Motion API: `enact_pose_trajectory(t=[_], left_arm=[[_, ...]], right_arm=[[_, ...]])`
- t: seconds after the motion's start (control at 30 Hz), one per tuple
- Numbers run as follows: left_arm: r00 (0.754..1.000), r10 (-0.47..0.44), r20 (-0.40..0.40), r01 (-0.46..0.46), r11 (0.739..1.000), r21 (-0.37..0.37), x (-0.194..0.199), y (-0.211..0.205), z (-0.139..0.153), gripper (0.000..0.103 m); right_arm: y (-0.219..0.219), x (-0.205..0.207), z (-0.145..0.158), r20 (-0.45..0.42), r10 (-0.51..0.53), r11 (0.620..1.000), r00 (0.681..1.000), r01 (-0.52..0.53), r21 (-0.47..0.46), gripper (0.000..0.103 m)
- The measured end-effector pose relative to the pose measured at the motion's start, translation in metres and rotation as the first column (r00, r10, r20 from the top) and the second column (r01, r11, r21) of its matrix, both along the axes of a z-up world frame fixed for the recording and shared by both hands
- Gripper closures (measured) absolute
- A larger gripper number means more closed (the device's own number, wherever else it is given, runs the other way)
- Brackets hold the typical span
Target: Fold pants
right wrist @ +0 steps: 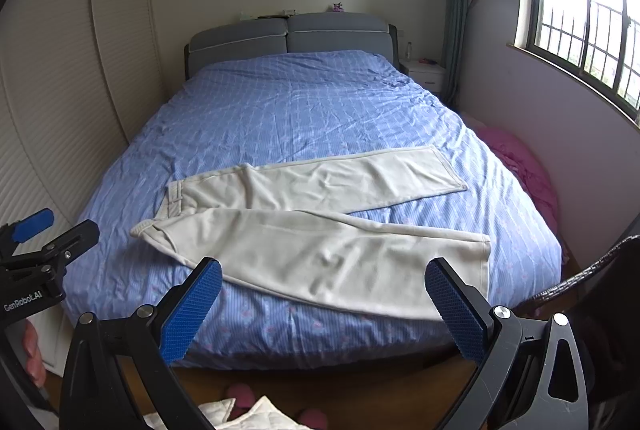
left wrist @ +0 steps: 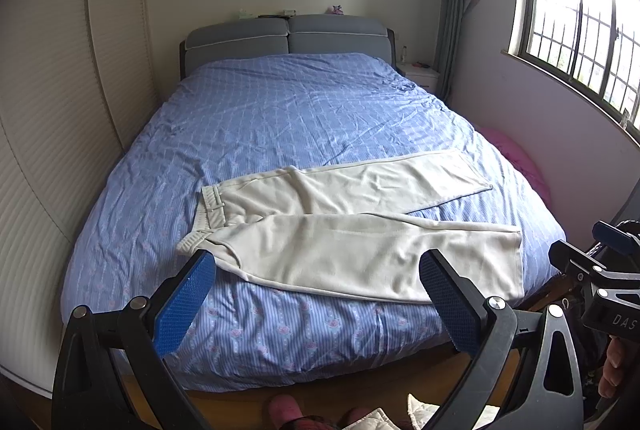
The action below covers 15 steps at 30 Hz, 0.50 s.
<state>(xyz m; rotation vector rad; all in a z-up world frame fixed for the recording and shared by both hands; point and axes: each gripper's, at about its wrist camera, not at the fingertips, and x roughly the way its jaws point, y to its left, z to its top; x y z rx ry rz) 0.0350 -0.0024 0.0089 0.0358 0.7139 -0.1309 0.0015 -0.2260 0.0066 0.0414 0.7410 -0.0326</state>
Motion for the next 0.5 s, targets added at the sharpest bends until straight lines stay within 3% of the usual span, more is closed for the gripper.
enact_pose_trajectory(t=[0.5], left_arm=[[1.000,0.006,0.003,-0.006,1.000,-0.002,-0.0002,0.0020,-0.0001,0.000]], right_arm=[[0.0051,0.0028,-0.0015,-0.004,0.002,1.000,1.000,-0.002,-0.002,0.001]])
